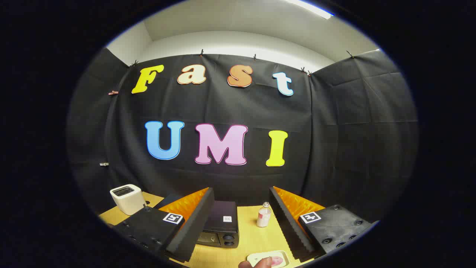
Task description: Open the toaster oven, put the food inside, and close the toaster oven door.
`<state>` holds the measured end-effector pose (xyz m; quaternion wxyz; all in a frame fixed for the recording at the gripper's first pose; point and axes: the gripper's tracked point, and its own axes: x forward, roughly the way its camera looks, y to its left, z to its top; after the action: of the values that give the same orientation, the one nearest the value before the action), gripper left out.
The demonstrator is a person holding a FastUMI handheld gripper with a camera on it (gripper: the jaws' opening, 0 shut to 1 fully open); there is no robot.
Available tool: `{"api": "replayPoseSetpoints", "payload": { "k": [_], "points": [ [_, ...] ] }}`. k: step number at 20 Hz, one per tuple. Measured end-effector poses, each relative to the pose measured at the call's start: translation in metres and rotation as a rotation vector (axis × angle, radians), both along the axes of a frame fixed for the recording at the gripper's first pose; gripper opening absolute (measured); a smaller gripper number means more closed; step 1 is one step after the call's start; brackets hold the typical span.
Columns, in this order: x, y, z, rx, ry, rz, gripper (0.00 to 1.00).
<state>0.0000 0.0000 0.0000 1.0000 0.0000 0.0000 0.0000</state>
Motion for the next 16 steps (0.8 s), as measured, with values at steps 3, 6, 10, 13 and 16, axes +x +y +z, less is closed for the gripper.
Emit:
{"api": "replayPoseSetpoints", "payload": {
  "k": [3, 6, 10, 13, 16],
  "points": [
    [-0.005, 0.000, 0.001, 0.000, 0.001, -0.005, 0.97],
    [-0.007, 0.000, 0.001, 0.014, 0.002, -0.004, 0.97],
    [-0.010, 0.001, -0.003, 0.022, 0.010, -0.009, 0.97],
    [-0.014, 0.005, 0.000, 0.033, 0.005, 0.003, 0.97],
    [-0.017, 0.005, -0.002, 0.027, 0.008, -0.001, 0.97]
  ]
}}
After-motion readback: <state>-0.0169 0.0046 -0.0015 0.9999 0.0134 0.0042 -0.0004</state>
